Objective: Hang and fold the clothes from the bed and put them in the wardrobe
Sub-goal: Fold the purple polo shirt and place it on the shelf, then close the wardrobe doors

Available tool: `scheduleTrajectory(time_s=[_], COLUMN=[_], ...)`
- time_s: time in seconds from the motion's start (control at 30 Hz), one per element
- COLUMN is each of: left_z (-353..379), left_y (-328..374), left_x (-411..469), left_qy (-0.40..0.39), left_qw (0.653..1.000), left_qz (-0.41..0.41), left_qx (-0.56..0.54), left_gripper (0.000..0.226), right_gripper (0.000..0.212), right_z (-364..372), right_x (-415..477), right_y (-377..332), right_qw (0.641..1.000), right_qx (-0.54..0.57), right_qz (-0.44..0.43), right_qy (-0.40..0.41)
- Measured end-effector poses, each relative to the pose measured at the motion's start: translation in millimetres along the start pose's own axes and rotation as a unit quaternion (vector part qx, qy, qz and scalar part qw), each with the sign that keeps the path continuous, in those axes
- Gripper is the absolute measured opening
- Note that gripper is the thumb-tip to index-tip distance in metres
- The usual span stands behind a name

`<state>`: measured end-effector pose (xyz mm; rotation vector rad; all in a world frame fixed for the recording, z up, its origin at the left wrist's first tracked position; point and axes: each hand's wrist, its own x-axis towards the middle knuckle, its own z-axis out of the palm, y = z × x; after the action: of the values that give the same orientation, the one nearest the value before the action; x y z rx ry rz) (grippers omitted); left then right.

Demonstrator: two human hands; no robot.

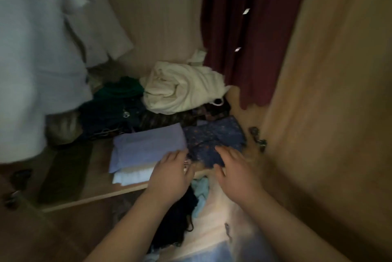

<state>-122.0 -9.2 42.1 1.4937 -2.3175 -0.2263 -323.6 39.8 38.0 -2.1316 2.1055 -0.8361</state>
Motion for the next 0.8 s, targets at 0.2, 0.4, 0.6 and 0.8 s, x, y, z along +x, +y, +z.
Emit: scheduleTrajectory(time_s=[0.2, 0.4, 0.6, 0.8], left_z=[41, 86, 101, 124], left_y=[120, 224, 277, 304], left_x=[-68, -131, -147, -144], left_qy=[-0.028, -0.098, -0.124, -0.197], left_qw=[0.998, 0.990, 0.986, 0.940], left_qz=[0.038, 0.056, 0.073, 0.055], left_qx=[-0.051, -0.087, -0.086, -0.274], left_gripper=[0.057, 0.054, 0.056, 0.066], right_gripper=[0.047, 0.048, 0.038, 0.034], right_z=[-82, -146, -193, -218], right_x=[-151, -276, -299, -243], right_y=[58, 98, 149, 151], right_qw=[0.996, 0.991, 0.960, 0.940], right_qx=[0.015, 0.048, 0.164, 0.293], right_qz=[0.084, 0.115, 0.199, 0.172], right_qy=[0.031, 0.046, 0.107, 0.034])
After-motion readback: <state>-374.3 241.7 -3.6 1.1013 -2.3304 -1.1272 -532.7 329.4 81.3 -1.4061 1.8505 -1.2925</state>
